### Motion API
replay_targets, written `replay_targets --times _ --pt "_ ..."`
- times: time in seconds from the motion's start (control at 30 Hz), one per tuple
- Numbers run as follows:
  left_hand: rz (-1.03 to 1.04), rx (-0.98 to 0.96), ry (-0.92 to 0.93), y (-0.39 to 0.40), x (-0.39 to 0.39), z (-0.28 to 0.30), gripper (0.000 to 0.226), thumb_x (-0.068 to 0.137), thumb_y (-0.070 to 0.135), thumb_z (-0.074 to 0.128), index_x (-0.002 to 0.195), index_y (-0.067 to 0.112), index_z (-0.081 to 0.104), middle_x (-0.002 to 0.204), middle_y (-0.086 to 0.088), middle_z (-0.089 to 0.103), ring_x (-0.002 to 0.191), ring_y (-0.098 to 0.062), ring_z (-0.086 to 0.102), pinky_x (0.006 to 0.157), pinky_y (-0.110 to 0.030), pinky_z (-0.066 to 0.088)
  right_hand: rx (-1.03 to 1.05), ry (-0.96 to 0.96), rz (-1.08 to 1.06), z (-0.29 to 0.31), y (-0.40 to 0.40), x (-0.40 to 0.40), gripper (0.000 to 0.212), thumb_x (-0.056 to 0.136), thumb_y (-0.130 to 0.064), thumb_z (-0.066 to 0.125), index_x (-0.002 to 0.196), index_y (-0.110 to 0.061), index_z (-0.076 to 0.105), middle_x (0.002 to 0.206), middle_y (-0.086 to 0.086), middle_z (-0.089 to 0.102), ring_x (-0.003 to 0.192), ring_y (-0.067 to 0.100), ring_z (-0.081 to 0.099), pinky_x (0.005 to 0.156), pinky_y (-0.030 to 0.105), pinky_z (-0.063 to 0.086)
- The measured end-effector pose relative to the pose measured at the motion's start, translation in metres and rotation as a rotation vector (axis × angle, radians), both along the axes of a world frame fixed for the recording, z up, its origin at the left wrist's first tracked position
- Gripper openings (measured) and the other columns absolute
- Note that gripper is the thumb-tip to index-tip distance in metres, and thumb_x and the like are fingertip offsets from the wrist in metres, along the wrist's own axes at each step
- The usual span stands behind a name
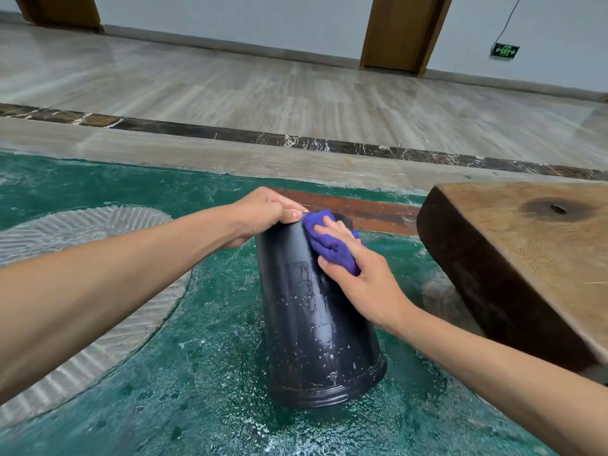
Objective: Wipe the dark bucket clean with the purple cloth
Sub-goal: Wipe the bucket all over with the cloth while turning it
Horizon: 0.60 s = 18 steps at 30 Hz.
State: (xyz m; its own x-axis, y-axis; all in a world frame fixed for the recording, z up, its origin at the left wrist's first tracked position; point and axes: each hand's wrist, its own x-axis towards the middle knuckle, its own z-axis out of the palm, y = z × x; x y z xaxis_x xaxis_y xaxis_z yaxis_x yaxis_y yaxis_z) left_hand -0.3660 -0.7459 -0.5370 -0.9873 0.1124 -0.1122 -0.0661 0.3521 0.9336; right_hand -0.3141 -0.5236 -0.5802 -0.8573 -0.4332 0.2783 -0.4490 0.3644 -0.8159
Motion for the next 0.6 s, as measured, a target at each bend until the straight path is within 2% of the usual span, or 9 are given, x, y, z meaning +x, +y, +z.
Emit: replay_targets --times 0.07,0.17,0.23,0.37,0.53,0.6 --pt "0.012 -0.019 -0.007 0.0 -0.003 -0.001 0.02 0.09 0.009 0.065 0.094 0.025 0.075 0.107 0.003 0.072 0.113 -0.009 0.058 0.097 -0.018 0.036 0.056 0.054 0.057 -0.005 0.003 0.007 0.051 0.096 -0.012 0.069 0.14 -0.036 0.058 0.156 -0.023 0.04 0.151 -0.007 0.02 0.124 0.017 0.009" --pt "0.046 -0.031 -0.002 -0.001 -0.008 -0.004 0.021 0.088 0.009 0.067 0.083 0.028 0.075 0.1 0.007 0.071 0.113 -0.008 0.058 0.097 -0.018 0.034 0.087 0.082 0.097 -0.013 0.013 0.018 0.048 0.094 -0.009 0.07 0.137 -0.027 0.063 0.156 -0.013 0.046 0.153 0.004 0.025 0.128 0.035 0.012" --pt "0.074 -0.033 -0.003 -0.003 -0.012 -0.006 0.022 0.087 0.01 0.068 0.077 0.029 0.075 0.094 0.012 0.071 0.109 -0.008 0.059 0.094 -0.018 0.036 0.109 0.084 0.129 -0.019 0.021 0.028 0.047 0.092 -0.01 0.07 0.136 -0.025 0.064 0.156 -0.012 0.047 0.153 0.007 0.026 0.128 0.041 0.014" --pt "0.109 -0.044 -0.004 -0.007 -0.018 -0.008 0.023 0.086 0.01 0.068 0.075 0.029 0.076 0.089 0.016 0.071 0.102 -0.005 0.061 0.089 -0.017 0.038 0.176 0.072 0.19 -0.036 0.039 0.054 0.05 0.09 -0.01 0.07 0.136 -0.03 0.064 0.156 -0.019 0.046 0.153 0.006 0.026 0.128 0.032 0.012" --pt "0.07 -0.06 -0.009 -0.001 -0.021 -0.004 0.021 0.086 0.01 0.068 0.078 0.027 0.076 0.093 0.013 0.073 0.103 -0.007 0.062 0.083 -0.013 0.038 0.26 0.04 0.222 -0.049 0.062 0.091 0.053 0.088 -0.013 0.068 0.136 -0.035 0.063 0.155 -0.023 0.046 0.152 0.007 0.03 0.127 0.043 0.018" --pt "0.056 -0.082 0.001 0.002 -0.021 -0.001 0.02 0.087 0.01 0.068 0.081 0.027 0.076 0.099 0.008 0.073 0.109 -0.009 0.061 0.091 -0.016 0.039 0.266 0.001 0.228 -0.053 0.069 0.107 0.057 0.084 -0.01 0.068 0.135 -0.036 0.065 0.152 -0.024 0.049 0.151 0.006 0.033 0.126 0.044 0.019"
